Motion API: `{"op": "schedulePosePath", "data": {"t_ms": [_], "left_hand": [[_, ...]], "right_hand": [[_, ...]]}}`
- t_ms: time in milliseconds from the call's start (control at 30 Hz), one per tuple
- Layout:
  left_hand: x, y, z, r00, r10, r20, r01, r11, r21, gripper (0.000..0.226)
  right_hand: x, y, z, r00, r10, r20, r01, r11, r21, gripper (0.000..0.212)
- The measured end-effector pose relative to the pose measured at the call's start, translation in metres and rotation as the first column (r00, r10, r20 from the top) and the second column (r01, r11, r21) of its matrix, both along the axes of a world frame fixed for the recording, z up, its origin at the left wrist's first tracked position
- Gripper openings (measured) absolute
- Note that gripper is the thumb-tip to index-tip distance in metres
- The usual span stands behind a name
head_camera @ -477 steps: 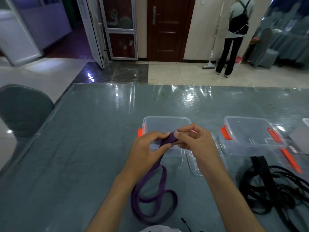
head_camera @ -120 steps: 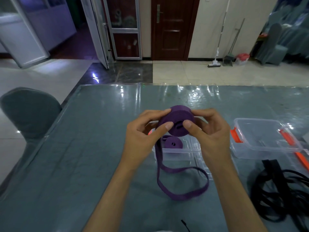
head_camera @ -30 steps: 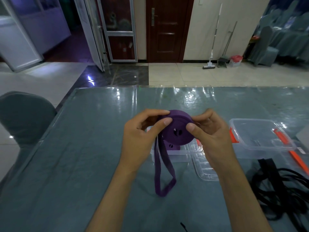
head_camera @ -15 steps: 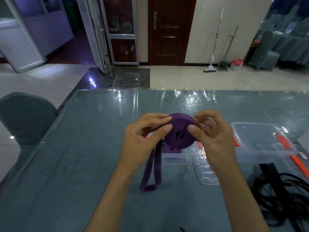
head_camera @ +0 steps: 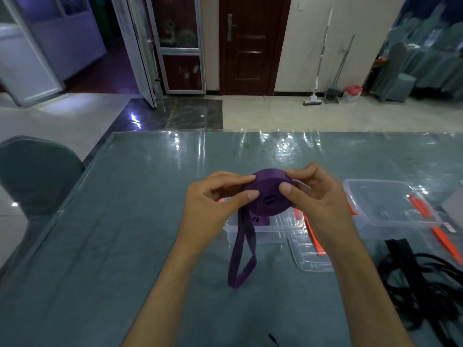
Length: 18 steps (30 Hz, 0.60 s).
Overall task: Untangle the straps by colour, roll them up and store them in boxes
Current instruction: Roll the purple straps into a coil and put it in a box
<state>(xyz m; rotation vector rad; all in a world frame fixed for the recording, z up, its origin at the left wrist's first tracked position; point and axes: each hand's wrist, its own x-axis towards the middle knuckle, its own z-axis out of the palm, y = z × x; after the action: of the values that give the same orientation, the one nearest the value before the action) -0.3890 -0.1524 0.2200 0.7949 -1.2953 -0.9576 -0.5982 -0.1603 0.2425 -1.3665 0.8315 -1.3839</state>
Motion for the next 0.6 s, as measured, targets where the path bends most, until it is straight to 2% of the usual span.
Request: {"op": "schedulePosePath", "data": {"t_ms": [100,167,267,333,433,533,600], "left_hand": [[-0.0035,0.0031,-0.002,0.998,0.07,0.003,-0.07,0.998,-0.012,0.025],[-0.0036,0.0039,-0.0029,1.0,0.018,-0.025,-0.018,1.0,0.006,0.025],[0.001,0.0037,-0.0012,0.994,-0.103,-0.033,0.104,0.994,0.041,0.038],[0.0026,0.0033,0.0005,0.998,-0.058,-0.03,0.058,0.998,0.006,0.038],[0.0009,0.0032,0.0011,0.998,0.022,-0.066,-0.025,0.999,-0.032,0.033],[-0.0004,0.0034,0.0002,0.997,-0.036,-0.075,0.037,0.999,0.011,0.031],[0.0022,0.0034,0.0014,0.994,-0.086,-0.073,0.09,0.995,0.05,0.034]], "right_hand": [[-0.0021,0.0016,0.003,0.997,0.025,-0.073,-0.022,0.999,0.037,0.036],[-0.0021,0.0031,0.0061,0.996,-0.002,-0.088,0.0,1.0,-0.02,0.034],[-0.0008,0.0045,0.0074,0.998,-0.056,-0.036,0.053,0.994,-0.094,0.028],[0.0009,0.0054,0.0079,1.0,-0.019,-0.013,0.019,0.998,-0.06,0.03],[0.0004,0.0041,0.0077,0.996,0.067,-0.067,-0.067,0.998,0.001,0.041],[-0.0011,0.0034,0.005,0.993,0.012,-0.114,-0.022,0.996,-0.086,0.041],[-0.0003,0.0032,0.0003,0.996,-0.034,-0.088,0.023,0.992,-0.123,0.035]]}}
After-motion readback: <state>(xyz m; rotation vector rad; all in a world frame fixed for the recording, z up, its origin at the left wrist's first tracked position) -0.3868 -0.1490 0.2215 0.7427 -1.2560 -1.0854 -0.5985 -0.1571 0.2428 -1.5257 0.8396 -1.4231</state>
